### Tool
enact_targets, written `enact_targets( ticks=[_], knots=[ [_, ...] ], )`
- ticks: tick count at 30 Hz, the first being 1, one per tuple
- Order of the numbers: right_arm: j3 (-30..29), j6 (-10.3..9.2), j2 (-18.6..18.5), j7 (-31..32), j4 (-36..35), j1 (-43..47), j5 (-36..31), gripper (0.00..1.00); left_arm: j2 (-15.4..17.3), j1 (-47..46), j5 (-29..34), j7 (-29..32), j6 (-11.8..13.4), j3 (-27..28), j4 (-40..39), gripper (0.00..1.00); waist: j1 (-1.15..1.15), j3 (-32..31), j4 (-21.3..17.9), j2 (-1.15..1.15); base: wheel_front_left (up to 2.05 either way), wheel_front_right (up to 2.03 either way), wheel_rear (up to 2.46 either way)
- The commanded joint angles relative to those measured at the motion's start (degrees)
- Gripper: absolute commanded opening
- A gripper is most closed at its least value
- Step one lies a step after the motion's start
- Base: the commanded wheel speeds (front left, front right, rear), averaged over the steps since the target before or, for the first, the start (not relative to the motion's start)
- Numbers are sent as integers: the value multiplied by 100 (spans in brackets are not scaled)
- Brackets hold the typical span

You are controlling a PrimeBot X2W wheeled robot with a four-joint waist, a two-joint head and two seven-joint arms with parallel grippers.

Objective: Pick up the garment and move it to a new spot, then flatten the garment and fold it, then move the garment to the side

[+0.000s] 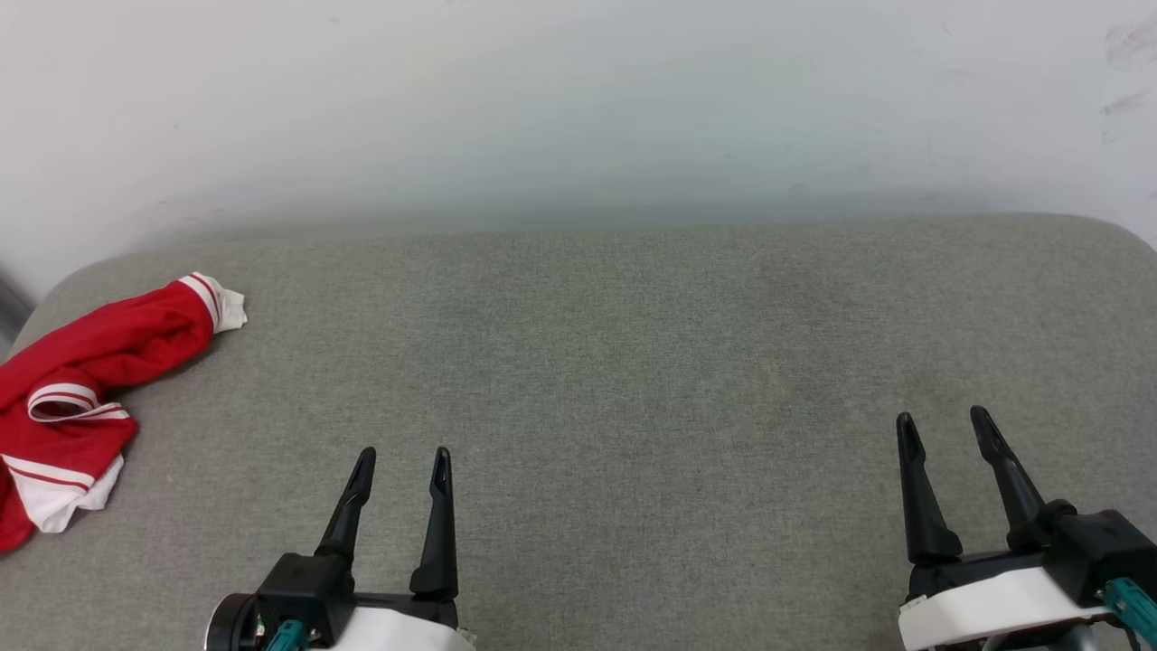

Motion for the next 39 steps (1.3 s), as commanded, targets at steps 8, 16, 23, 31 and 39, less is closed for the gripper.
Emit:
enact_targets(
  ticks=[8,16,23,31,39],
  knots=[
    [35,0,22,-129,-79,120,-206,100,-143,144,409,-121,-337,278,-53,100,0,-12,104,0,0,0,0],
    [220,-1,23,-216,-127,231,-470,100,-202,229,746,-207,-425,411,-92,100,0,-19,611,0,0,0,0],
    [354,-1,22,-251,-141,343,-588,100,-216,340,997,-240,-480,539,-150,100,0,-89,1273,0,0,0,0],
    [472,-1,21,-251,-142,348,-480,100,-220,432,1074,-240,-552,593,-188,100,0,-153,2046,0,0,0,0],
    [539,-1,21,-251,-148,346,-406,100,-220,478,1093,-240,-628,643,-237,100,0,-188,2639,0,0,0,0]
  ],
)
